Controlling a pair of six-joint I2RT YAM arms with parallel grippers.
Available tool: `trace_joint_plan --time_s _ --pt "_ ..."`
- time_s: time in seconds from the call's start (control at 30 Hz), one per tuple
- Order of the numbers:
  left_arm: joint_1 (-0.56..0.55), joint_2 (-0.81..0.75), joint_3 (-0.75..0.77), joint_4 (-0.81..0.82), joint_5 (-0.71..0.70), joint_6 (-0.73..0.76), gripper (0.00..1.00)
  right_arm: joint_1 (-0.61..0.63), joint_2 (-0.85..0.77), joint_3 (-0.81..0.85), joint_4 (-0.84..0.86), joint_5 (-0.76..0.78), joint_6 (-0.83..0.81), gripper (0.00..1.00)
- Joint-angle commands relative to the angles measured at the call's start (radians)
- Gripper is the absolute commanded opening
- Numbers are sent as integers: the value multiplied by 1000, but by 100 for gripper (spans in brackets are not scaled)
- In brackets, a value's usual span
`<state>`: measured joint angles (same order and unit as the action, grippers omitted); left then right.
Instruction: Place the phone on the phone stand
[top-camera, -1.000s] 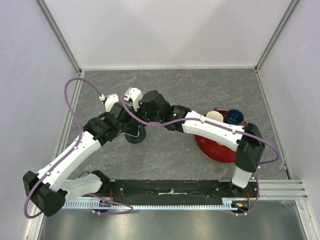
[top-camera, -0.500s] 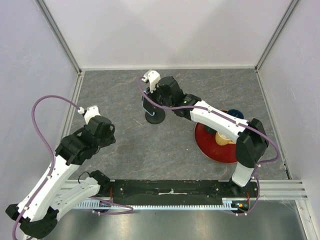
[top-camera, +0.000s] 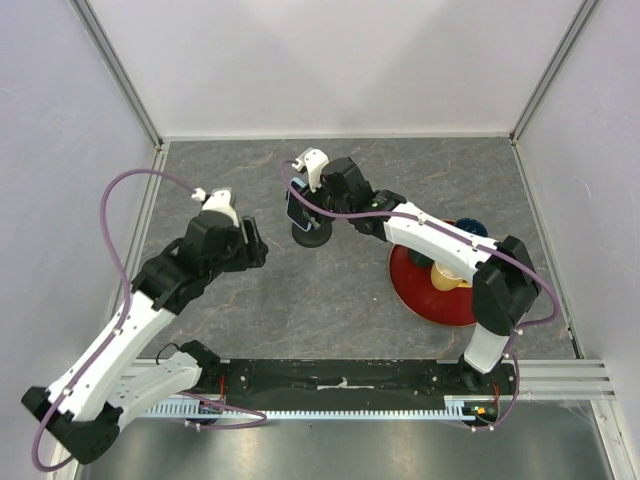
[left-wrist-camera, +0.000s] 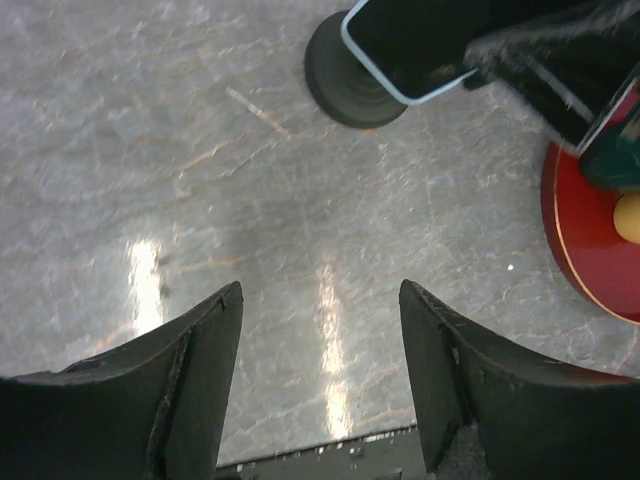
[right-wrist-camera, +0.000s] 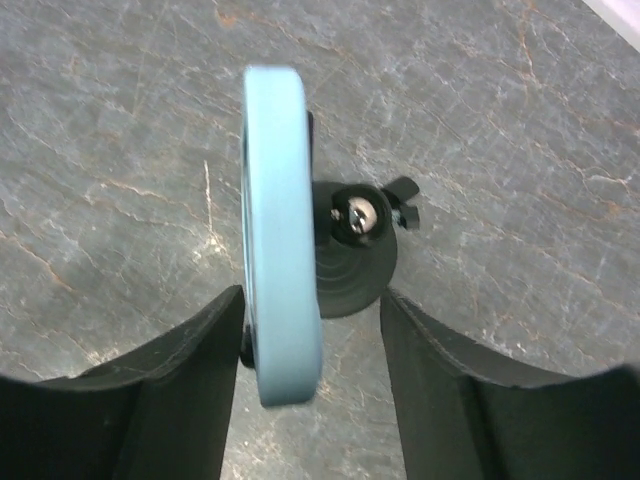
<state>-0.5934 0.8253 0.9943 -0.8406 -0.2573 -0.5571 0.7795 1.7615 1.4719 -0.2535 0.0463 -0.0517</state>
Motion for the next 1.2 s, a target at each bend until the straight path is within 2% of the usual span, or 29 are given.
trace_joint_plan --time_s 0.0,0.1,0.3,0.43,0.47,0.5,0.6,0.67,0.73,0.77,0.8,0.9,1.03,1.17 --pt "23 108 96 193 67 129 72 -17 -82 -35 -26 15 4 65" --pt "56 168 139 253 111 160 75 -32 -100 -65 8 7 13 68" --pt "205 340 217 339 352 161 75 -71 -137 -113 37 84 13 71" --pt "225 409 233 394 394 175 77 -94 -169 -145 65 -15 -2 73" --pt "225 417 239 403 403 180 79 -95 -177 -151 69 -86 -8 73" --pt "224 423 237 411 432 187 87 -94 -186 -157 79 -126 -17 74" --pt "207 449 244 414 440 189 93 -111 -246 -212 151 -241 2 80" --pt "176 465 253 403 396 198 93 -132 -302 -255 203 -275 21 84" --pt "100 474 267 368 258 218 94 -146 -364 -289 229 -286 35 88" --pt "66 482 288 359 174 230 94 -160 -384 -301 235 -278 39 89" --pt "-6 498 300 347 24 258 95 -167 -404 -314 244 -252 41 90" --pt "-127 544 339 331 -191 334 95 -198 -480 -370 287 -217 46 94" --pt "-209 618 382 330 -283 436 96 -262 -556 -441 341 -221 49 97" --pt "-217 670 437 314 -267 529 97 -319 -565 -456 349 -258 98 98"
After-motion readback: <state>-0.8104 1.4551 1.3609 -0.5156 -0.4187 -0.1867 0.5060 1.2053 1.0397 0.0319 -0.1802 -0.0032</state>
